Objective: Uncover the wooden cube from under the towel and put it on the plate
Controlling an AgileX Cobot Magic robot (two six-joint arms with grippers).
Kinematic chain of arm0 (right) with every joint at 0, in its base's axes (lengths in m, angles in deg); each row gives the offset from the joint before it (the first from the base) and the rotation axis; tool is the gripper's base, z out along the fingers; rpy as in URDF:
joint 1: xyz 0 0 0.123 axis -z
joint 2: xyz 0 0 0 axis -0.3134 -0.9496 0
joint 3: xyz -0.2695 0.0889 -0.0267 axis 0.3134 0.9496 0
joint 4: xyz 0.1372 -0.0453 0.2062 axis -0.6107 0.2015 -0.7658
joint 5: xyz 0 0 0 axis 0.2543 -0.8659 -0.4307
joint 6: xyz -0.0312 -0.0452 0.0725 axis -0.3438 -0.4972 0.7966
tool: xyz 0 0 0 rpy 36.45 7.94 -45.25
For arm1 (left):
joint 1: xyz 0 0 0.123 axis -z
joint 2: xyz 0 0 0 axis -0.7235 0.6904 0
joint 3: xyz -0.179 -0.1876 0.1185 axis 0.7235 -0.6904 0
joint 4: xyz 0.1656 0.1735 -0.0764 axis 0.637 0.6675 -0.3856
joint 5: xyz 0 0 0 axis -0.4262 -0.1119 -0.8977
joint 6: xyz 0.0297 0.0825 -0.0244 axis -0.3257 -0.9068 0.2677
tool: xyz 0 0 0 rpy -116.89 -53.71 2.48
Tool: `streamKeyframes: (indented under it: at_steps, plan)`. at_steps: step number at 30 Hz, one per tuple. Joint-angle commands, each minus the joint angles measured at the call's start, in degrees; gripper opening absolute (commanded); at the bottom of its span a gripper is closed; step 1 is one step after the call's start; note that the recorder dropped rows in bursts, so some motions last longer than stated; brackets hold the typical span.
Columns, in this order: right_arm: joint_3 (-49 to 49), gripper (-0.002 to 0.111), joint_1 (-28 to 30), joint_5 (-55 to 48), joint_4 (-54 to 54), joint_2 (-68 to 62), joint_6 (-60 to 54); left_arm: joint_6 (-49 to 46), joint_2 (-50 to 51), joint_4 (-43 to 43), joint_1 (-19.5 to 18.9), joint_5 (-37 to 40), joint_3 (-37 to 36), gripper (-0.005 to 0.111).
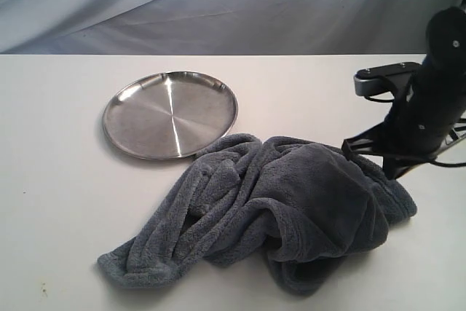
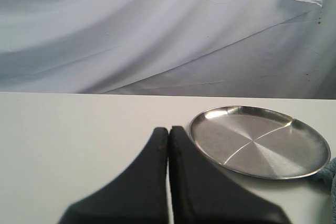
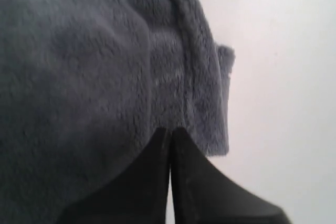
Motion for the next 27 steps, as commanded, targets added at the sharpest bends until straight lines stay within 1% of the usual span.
streamKeyframes:
  at_steps: [1, 6, 8, 11, 18, 22, 27]
  plan:
    - [-8.7, 0.0, 0.1, -3.0, -0.8, -5.3, 0.1, 0.2, -0.1, 0.0, 0.0, -0.2, -0.3, 0.001]
    - [-17.5, 0.0, 0.1, -5.3, -6.3, -10.3, -2.4, 0.0, -0.1, 0.0, 0.0, -0.2, -0.3, 0.001]
    - [-20.2, 0.0, -0.7, -6.0, -7.4, -12.1, -3.5, 0.0, -0.1, 0.0, 0.0, -0.2, -0.3, 0.001]
    - [-25.1, 0.0, -2.5, -8.0, -8.2, -14.6, -4.3, 0.0, -0.1, 0.0, 0.0, -0.2, -0.3, 0.001]
    - [-34.5, 0.0, -8.6, -14.6, -8.4, -20.4, -4.9, 0.1, -0.1, 0.0, 0.0, -0.2, -0.3, 0.001]
    - [-37.0, 0.0, -12.1, -15.3, -8.8, -21.9, -5.0, 0.1, -0.1, 0.0, 0.0, -0.2, -0.3, 0.001]
    - [-37.2, 0.0, -17.4, -15.8, -9.9, -22.0, -5.0, 0.1, -0.1, 0.0, 0.0, -0.2, -0.3, 0.001]
